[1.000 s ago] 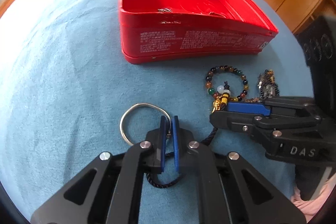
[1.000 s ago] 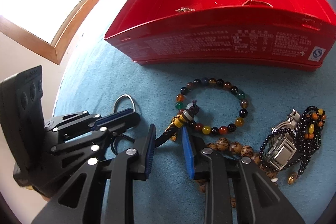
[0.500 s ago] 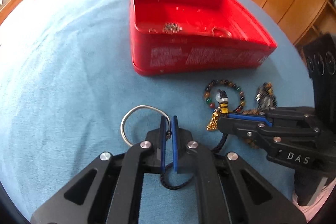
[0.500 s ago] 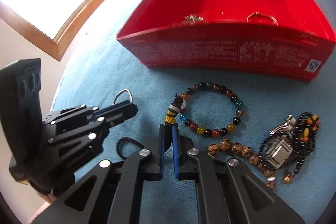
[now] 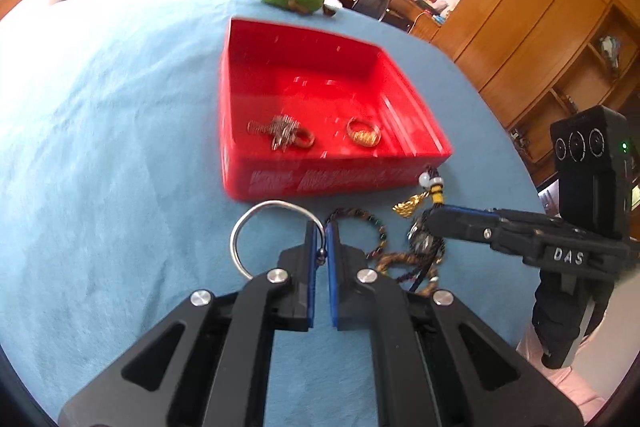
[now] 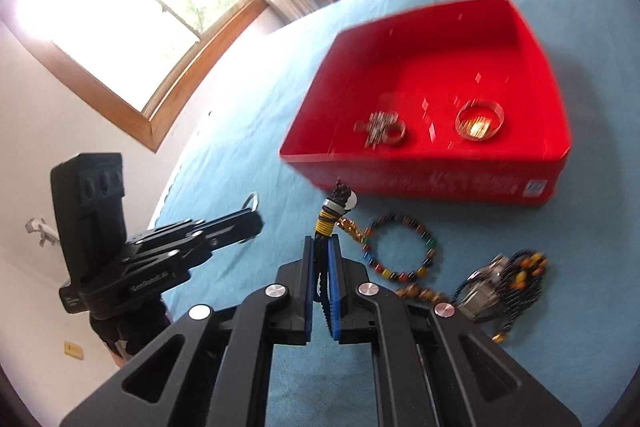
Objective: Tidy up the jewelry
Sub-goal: 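Drop key ring into tin with left tool while right drops gold charm strand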
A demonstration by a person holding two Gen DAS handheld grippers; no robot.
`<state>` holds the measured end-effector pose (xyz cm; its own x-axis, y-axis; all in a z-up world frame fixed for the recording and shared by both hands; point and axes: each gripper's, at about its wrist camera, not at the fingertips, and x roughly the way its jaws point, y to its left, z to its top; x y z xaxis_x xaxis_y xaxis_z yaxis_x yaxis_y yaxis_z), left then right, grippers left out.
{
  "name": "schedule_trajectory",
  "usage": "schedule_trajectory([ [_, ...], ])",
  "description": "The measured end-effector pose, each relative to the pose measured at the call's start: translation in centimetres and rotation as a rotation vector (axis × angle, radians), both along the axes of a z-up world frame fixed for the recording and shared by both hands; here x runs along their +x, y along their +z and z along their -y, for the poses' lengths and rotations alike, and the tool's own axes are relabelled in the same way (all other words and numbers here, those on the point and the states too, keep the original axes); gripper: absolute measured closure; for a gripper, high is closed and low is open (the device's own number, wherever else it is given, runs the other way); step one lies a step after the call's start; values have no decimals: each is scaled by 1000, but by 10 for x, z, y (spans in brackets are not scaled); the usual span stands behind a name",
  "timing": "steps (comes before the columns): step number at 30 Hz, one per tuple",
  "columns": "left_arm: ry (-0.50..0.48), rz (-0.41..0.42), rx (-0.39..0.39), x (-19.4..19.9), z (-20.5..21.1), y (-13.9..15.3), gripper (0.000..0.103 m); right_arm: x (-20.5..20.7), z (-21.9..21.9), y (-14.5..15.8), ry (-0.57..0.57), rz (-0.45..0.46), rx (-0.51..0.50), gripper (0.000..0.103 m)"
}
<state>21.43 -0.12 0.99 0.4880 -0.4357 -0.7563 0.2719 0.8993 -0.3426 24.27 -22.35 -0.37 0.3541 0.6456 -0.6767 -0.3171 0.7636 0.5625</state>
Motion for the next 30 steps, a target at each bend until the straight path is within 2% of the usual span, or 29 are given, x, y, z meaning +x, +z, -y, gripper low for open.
schedule_trajectory([
  [2,0,19,11,4,4,11,100,2,13,15,-19,26,-9,97],
  [8,29,93,45,34,11,55,100,39,15,61,-65,73,-1,97],
  [13,65,119,45,74,20,67,100,81,19,85,-102,108,38,97],
  [17,88,78,50,111,27,50,100,110,19,71,-140,100,4,97],
  [22,86,-15,71,149,38,7,100,146,16,25,-163,31,-74,97],
  [28,86,-91,100,179,46,-29,99,164,1,-22,-135,-48,-132,97],
  [30,84,-101,115,184,46,-35,98,166,-1,-29,-125,-65,-147,92],
])
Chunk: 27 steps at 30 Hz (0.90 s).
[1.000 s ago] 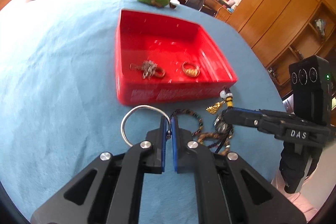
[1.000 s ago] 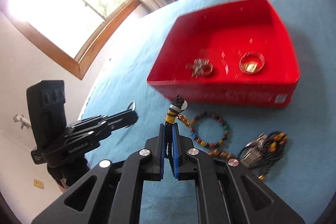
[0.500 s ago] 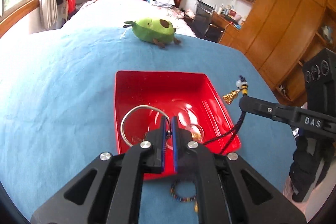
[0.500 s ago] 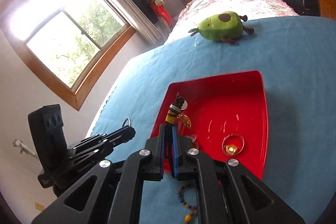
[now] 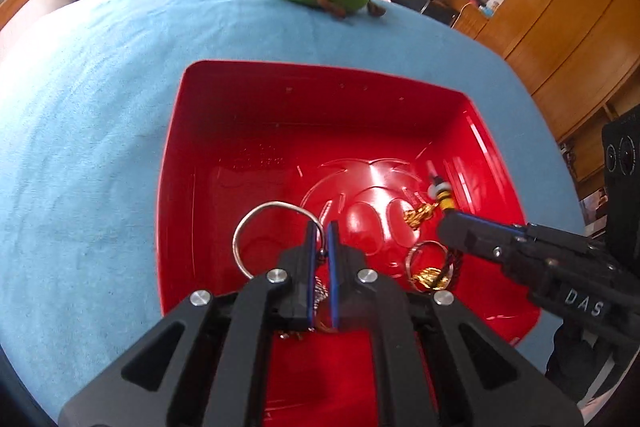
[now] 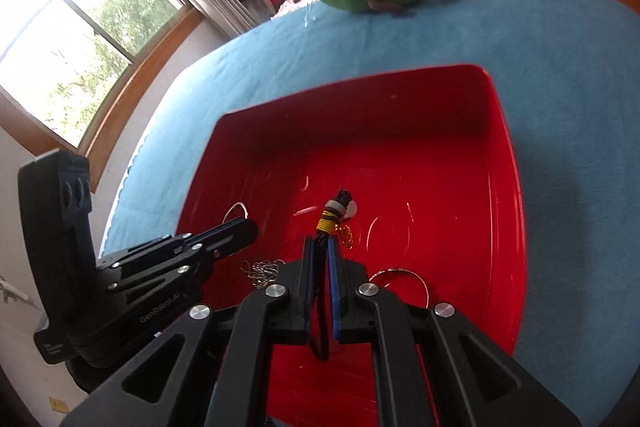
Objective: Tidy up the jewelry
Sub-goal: 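Drop key ring into tin with left tool while right drops gold charm strand, then move both tools back to the bracelets beside the tin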
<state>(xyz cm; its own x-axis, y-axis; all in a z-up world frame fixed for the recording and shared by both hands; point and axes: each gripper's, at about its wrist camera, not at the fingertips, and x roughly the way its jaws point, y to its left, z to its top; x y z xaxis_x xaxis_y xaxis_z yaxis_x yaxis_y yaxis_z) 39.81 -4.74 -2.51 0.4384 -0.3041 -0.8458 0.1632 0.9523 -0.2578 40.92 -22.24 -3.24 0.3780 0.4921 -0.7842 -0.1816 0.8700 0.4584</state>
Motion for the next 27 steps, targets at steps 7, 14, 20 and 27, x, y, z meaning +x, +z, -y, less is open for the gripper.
schedule_trajectory([
  [7,6,12,-13,-6,-9,6,86,-5,14,-3,-38,9,0,78],
  [14,1,91,-13,-46,-11,41,82,-34,35,27,-57,98,3,78],
  [20,-9,129,13,-92,-10,58,76,-73,48,43,-51,148,-14,78],
  [27,-20,122,77,-149,-8,52,76,-128,57,43,-19,163,-51,78],
])
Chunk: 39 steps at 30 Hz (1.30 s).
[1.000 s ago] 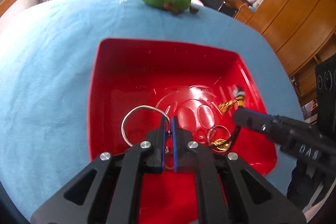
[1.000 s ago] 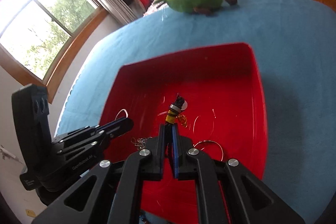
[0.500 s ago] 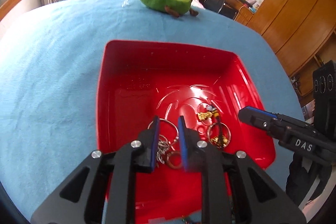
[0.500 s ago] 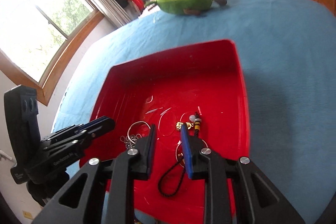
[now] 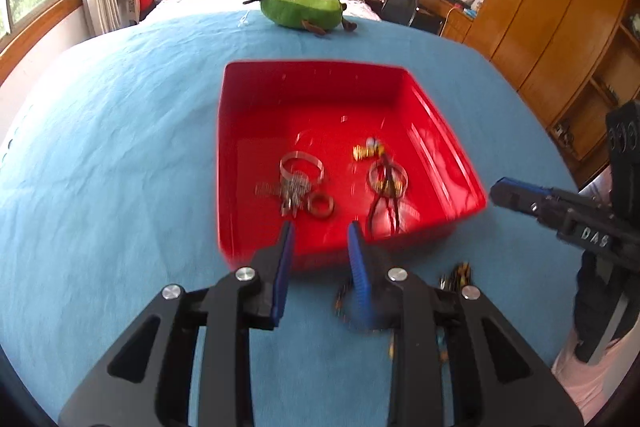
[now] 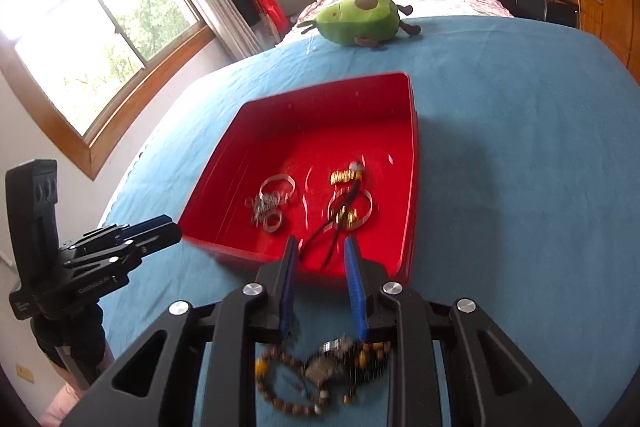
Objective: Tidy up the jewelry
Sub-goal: 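Move both tools back to the bracelets beside the tin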
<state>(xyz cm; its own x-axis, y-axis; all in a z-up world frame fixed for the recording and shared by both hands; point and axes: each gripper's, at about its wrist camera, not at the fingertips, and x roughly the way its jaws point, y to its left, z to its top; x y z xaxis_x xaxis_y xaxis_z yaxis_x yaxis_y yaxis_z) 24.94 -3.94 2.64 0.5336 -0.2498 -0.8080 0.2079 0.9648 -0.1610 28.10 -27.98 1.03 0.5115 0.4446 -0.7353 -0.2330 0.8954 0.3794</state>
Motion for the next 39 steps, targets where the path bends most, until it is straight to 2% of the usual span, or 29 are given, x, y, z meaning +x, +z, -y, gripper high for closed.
schedule_trajectory([
  [5,-1,-77,7,-24,-1,-29,76,-27,-4,-13,36,-24,-15,78],
  [10,23,-159,5,-26,-1,-61,76,-51,-4,-33,52,-82,-3,79],
  [13,15,-179,-6,-24,4,-70,76,-66,-4,-45,54,-107,1,79],
  [17,-1,-184,5,-21,15,-77,76,-79,-4,-63,60,-149,18,81],
  [26,2,-183,77,-14,27,-88,73,-91,0,-80,60,-177,35,81],
  [31,-3,-184,76,-16,28,-87,64,-89,0,-83,63,-184,44,81],
  [39,15,-198,43,-15,20,-86,65,-86,-2,-86,59,-197,35,81],
])
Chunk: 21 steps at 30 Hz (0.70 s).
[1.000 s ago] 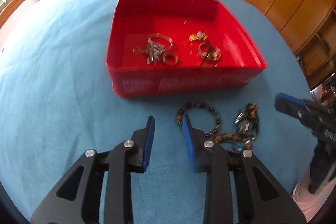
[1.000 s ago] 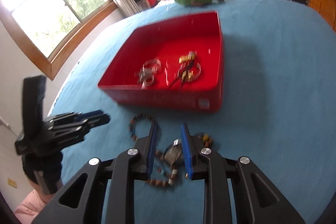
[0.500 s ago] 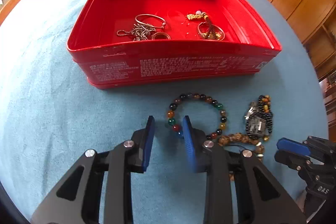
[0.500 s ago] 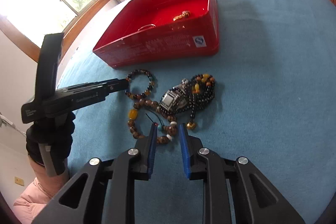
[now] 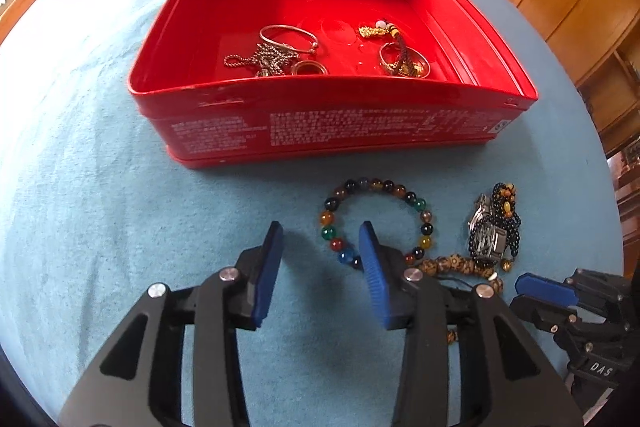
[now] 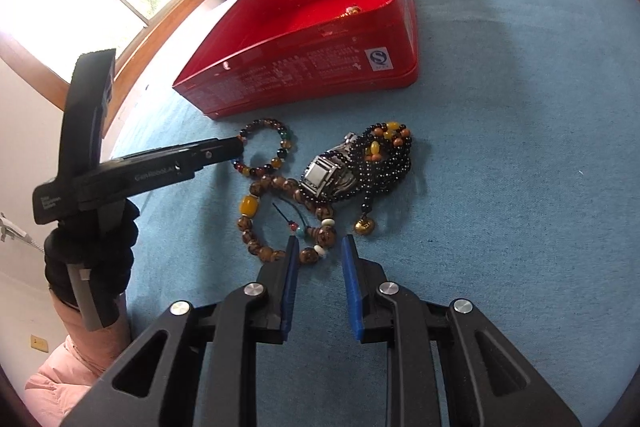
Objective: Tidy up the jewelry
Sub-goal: 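Move both tools back to the bracelets beside the tin, then grasp multicolour bead bracelet with left tool while right grasps wooden bead bracelet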
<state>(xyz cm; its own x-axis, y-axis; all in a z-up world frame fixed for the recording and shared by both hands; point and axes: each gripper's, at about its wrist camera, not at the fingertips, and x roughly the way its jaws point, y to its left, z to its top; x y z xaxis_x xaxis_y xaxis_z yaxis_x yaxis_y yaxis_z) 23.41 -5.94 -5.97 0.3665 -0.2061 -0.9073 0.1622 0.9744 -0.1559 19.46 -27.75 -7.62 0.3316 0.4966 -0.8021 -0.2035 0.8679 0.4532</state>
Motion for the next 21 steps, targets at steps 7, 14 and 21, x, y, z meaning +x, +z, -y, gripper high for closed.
schedule_trajectory([
  [7,-43,10,44,8,17,-4,65,4,-6,-6,4,-21,-10,81],
  [14,-95,22,87,11,30,-6,71,10,-14,-10,12,-34,-17,81],
  [21,-119,39,110,12,40,-7,96,19,-25,-12,15,-29,-53,81],
])
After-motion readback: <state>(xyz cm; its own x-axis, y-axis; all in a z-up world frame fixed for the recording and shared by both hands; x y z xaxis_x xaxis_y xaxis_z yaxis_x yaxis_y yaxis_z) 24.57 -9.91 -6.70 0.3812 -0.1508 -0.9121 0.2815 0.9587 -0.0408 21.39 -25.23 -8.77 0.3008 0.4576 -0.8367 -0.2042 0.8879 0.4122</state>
